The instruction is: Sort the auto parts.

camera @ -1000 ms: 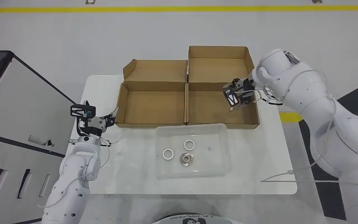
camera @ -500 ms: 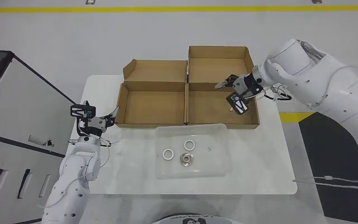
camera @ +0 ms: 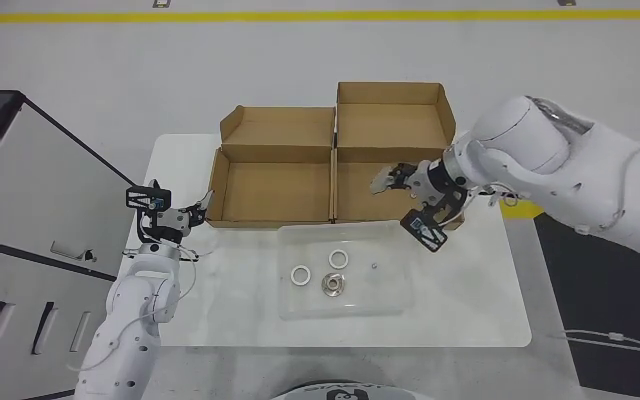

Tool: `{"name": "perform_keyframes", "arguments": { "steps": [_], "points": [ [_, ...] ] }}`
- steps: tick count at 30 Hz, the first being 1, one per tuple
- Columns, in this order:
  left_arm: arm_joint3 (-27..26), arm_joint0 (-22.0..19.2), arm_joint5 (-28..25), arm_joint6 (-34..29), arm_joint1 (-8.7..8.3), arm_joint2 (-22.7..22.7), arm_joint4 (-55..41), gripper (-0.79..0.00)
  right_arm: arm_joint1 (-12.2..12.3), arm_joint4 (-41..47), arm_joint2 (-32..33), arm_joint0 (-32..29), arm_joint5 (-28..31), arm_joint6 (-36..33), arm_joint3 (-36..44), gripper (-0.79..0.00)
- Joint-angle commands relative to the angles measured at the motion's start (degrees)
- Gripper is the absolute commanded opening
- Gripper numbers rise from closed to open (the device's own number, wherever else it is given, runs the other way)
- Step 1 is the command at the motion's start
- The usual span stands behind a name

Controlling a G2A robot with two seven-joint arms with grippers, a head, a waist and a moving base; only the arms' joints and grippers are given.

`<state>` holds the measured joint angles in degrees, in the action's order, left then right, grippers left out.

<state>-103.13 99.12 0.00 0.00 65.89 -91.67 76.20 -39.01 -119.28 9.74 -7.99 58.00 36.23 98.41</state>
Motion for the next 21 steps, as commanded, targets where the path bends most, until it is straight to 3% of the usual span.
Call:
{"name": "perform_keyframes", "arguments": {
  "steps": [1, 6, 12, 21],
  "points": [
    [0.0, 0.0, 0.0, 0.0, 0.0, 0.0, 0.0, 0.0, -0.1, -0.01, 0.0, -0.25, 0.0, -0.89, 1.32, 0.0],
    [0.0, 0.0, 0.0, 0.0, 0.0, 0.0, 0.0, 0.0, -1.1, -2.38, 0.0, -0.58, 0.0, 0.22, 2.8, 0.0],
    [0.0, 0.0, 0.0, 0.0, 0.0, 0.0, 0.0, 0.0, -3.52, -9.69, 0.0, -1.28, 0.0, 7.12, 1.58, 0.0],
    [0.0, 0.0, 0.0, 0.0, 0.0, 0.0, 0.0, 0.0, -3.52, -9.69, 0.0, -1.28, 0.0, 7.12, 1.58, 0.0]
  ]
}}
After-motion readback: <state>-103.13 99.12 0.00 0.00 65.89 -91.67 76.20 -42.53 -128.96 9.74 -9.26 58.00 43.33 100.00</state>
